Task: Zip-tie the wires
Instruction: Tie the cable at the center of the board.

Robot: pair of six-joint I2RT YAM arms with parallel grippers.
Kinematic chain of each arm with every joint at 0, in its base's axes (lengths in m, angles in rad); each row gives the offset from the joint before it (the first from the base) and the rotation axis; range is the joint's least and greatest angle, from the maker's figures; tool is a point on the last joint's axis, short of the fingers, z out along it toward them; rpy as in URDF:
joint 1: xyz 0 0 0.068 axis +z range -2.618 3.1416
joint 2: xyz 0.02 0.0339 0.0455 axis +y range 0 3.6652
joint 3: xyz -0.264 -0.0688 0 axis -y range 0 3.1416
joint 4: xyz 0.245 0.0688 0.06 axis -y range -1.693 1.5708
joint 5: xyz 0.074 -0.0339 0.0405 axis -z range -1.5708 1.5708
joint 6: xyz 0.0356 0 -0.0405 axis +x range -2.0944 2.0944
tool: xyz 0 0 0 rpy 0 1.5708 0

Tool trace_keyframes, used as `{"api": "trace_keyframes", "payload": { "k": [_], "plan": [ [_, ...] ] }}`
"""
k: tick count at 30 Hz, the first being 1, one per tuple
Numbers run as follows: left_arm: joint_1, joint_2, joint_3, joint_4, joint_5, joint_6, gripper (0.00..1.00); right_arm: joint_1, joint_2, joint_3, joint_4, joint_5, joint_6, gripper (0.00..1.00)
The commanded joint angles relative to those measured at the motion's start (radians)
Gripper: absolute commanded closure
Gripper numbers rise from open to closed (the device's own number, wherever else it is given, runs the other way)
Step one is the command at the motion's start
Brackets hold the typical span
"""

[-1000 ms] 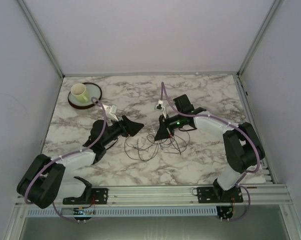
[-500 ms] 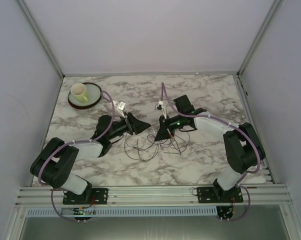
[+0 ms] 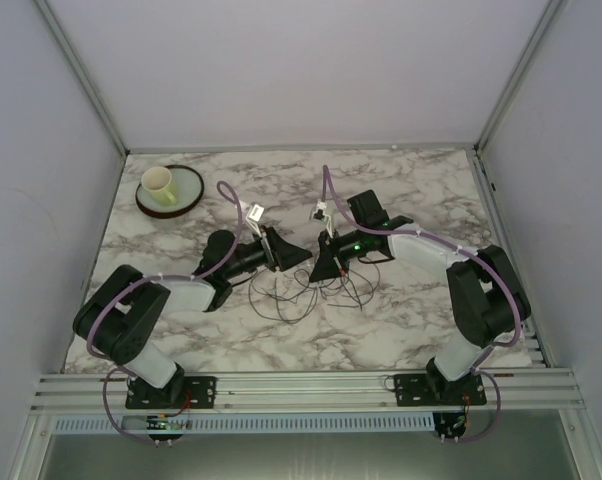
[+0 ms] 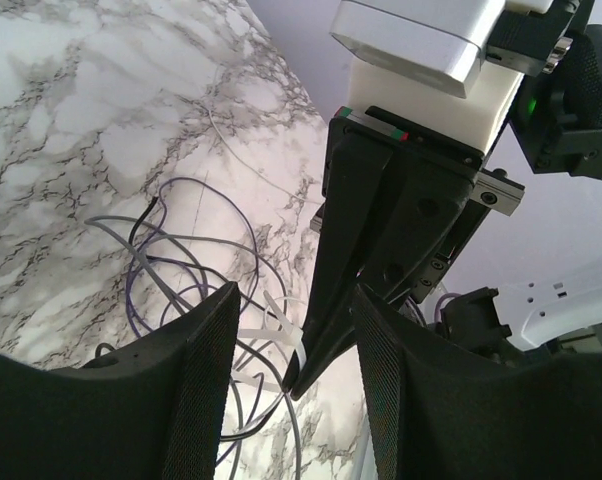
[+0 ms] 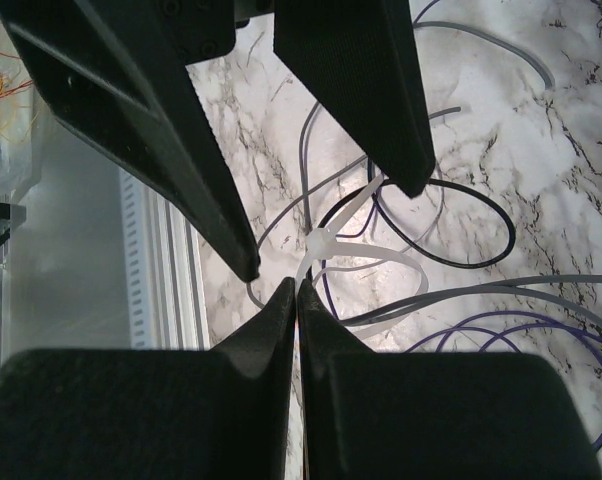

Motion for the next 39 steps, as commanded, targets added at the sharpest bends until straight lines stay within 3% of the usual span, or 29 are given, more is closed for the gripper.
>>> {"api": "trace_keyframes", "payload": {
  "k": [1, 20, 28, 33, 39],
  "plan": [
    [-0.013, 0.027, 0.032, 0.081, 0.020, 0.001, 0.52, 0.006, -0.026, 0.008, 0.021, -0.001, -0.011, 1.00],
    [-0.038, 0.043, 0.024, 0.077, 0.020, 0.009, 0.75, 0.004, -0.025, 0.008, 0.023, 0.015, -0.006, 1.00],
    [-0.040, 0.028, 0.026, 0.041, 0.008, 0.037, 0.99, 0.003, -0.029, 0.010, 0.031, 0.035, 0.012, 1.00],
    [-0.039, 0.000, 0.024, 0.004, -0.026, 0.058, 1.00, 0.003, -0.058, -0.003, 0.048, 0.079, 0.024, 1.00],
    [-0.039, -0.034, 0.025, -0.074, -0.076, 0.087, 1.00, 0.001, -0.142, -0.055, 0.115, 0.160, 0.059, 0.72]
  ]
}}
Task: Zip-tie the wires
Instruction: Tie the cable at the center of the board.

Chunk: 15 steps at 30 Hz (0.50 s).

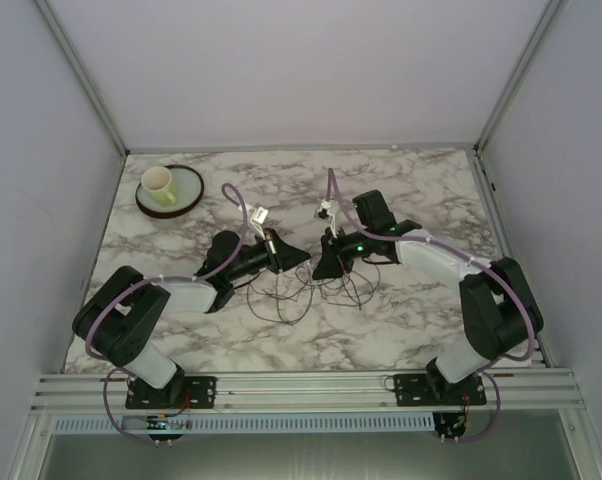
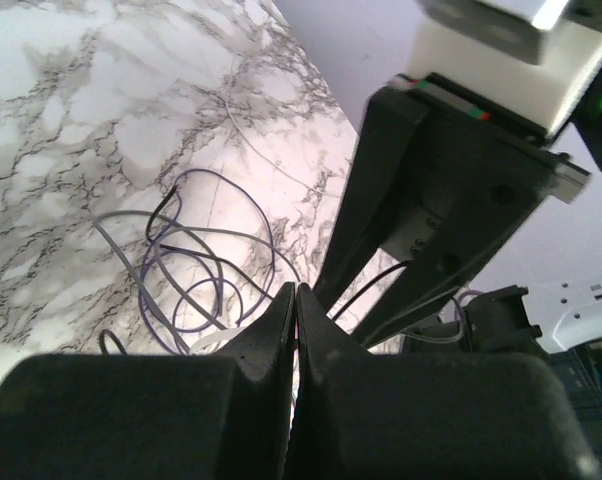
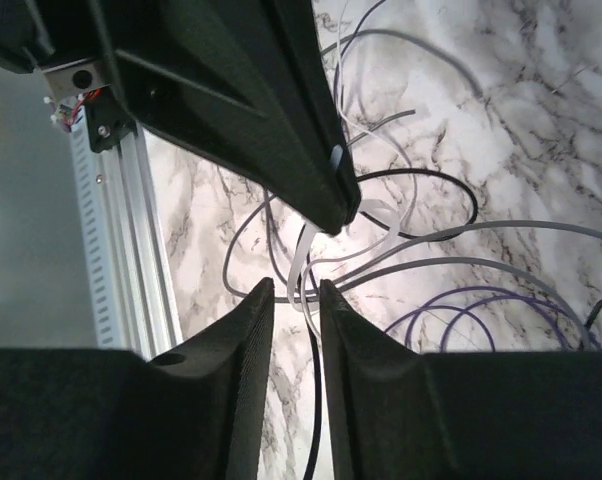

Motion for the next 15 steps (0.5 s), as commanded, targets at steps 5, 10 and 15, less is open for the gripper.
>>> {"api": "trace_keyframes", "payload": {
  "k": [5, 10, 15],
  "plan": [
    [-0.003, -0.062, 0.013, -0.056, -0.049, 0.043, 1.00, -0.007, -0.177, -0.076, 0.154, 0.175, 0.055, 0.48],
    [-0.004, -0.074, 0.010, -0.073, -0.058, 0.052, 1.00, -0.011, -0.246, -0.120, 0.199, 0.240, 0.054, 0.22],
    [-0.002, -0.092, 0.012, -0.100, -0.076, 0.060, 1.00, -0.016, -0.328, -0.161, 0.242, 0.333, 0.057, 0.19]
  ]
}}
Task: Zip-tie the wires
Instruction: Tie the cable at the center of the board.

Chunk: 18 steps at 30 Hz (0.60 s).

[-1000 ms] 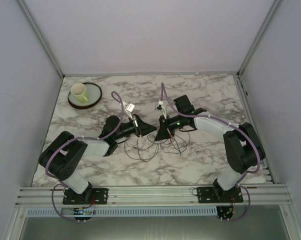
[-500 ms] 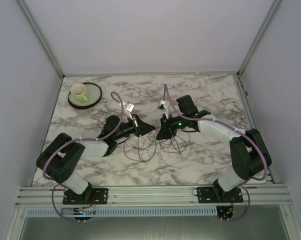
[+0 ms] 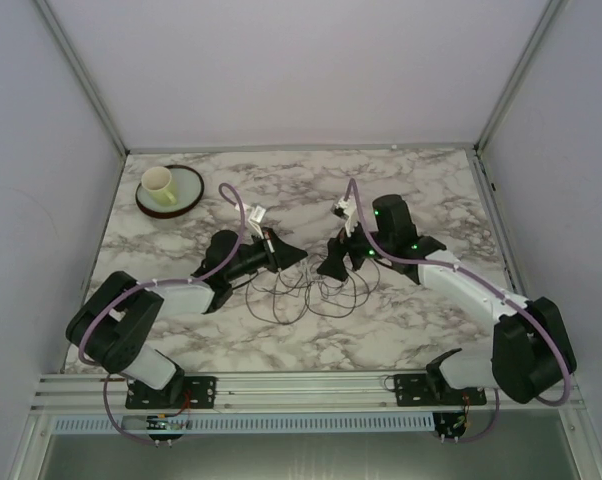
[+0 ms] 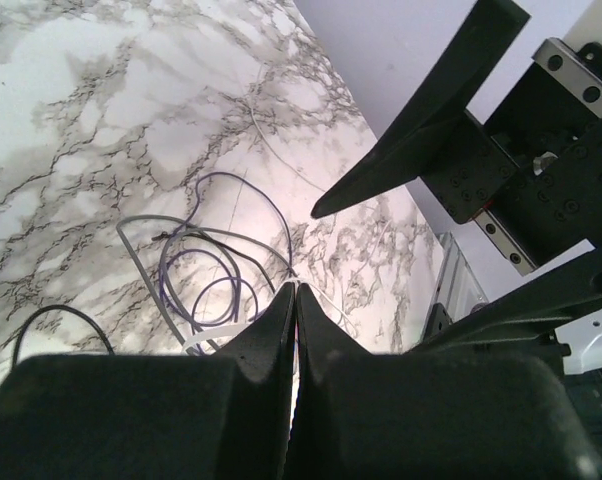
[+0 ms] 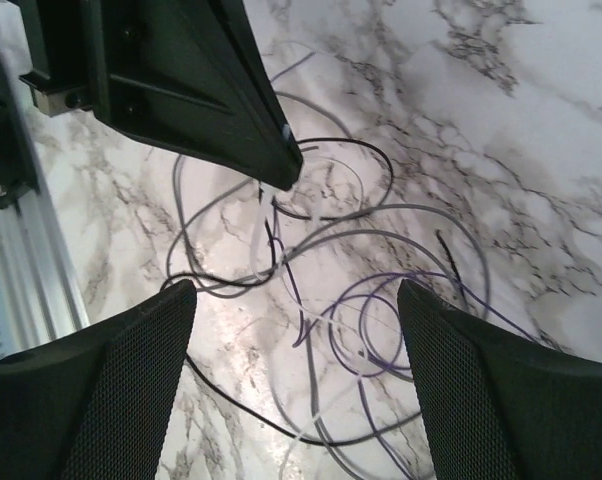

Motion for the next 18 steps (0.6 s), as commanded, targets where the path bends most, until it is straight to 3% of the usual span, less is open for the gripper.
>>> {"api": "trace_keyframes", "payload": {
  "k": [1, 4, 8, 13, 18],
  "plan": [
    [-0.003, -0.047, 0.014, -0.026, -0.028, 0.026, 1.00, -0.017, -0.093, -0.038, 0.106, 0.090, 0.019, 0.19],
    [-0.002, -0.063, 0.025, -0.077, -0.053, 0.021, 1.00, -0.019, -0.132, -0.084, 0.183, 0.075, 0.081, 0.20],
    [-0.005, -0.089, 0.029, -0.125, -0.108, -0.026, 1.00, -0.005, -0.130, -0.114, 0.283, 0.068, 0.222, 0.30],
    [-0.010, -0.143, 0.013, -0.195, -0.218, -0.126, 1.00, 0.072, -0.154, -0.182, 0.416, 0.236, 0.339, 0.32],
    [-0.020, -0.181, 0.075, -0.475, -0.353, -0.208, 1.00, 0.148, -0.130, -0.167, 0.432, 0.394, 0.407, 0.36]
  ]
}}
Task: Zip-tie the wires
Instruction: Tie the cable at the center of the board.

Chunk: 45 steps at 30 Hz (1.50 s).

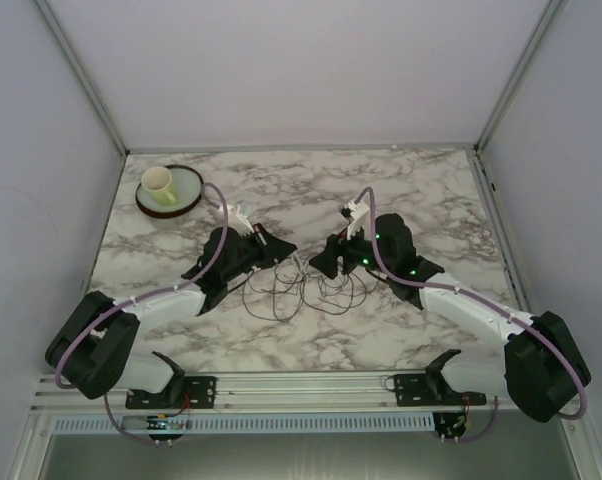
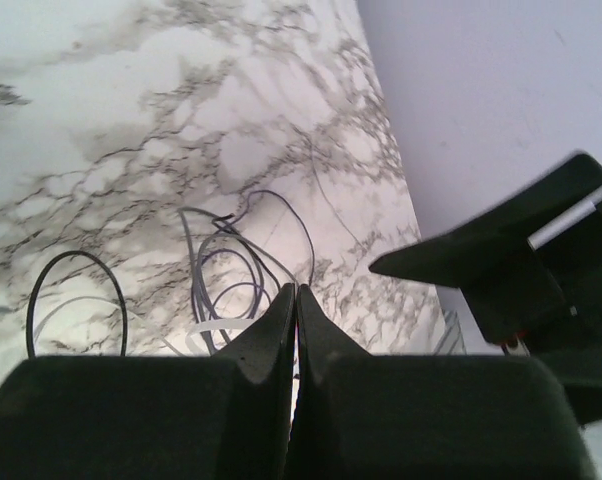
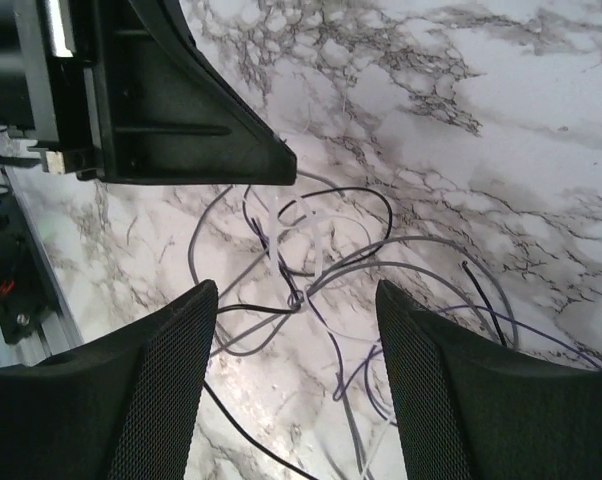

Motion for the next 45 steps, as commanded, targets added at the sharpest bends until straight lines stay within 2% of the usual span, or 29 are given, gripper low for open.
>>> {"api": "trace_keyframes", "payload": {
  "k": [1, 5, 12, 17, 28, 45],
  "plan": [
    [-0.011, -0.041, 0.068, -0.240, -0.141, -0.101, 1.00, 0.069, 0.007, 0.034, 0.091, 0.182, 0.086, 0.36],
    [-0.015, -0.049, 0.076, -0.280, -0.169, -0.149, 1.00, 0.119, 0.042, 0.037, 0.129, 0.230, 0.056, 0.37],
    [-0.026, -0.039, 0.095, -0.290, -0.170, -0.180, 1.00, 0.139, 0.119, 0.045, 0.201, 0.210, -0.004, 0.52],
    [-0.033, -0.039, 0.096, -0.283, -0.177, -0.195, 1.00, 0.139, 0.169, 0.060, 0.241, 0.168, 0.000, 0.58],
    [-0.047, -0.035, 0.101, -0.264, -0.180, -0.217, 1.00, 0.139, 0.227, 0.057, 0.327, 0.140, 0.052, 0.61],
    [-0.063, -0.025, 0.106, -0.267, -0.190, -0.232, 1.00, 0.140, 0.261, 0.050, 0.369, 0.125, 0.071, 0.68]
  ]
}}
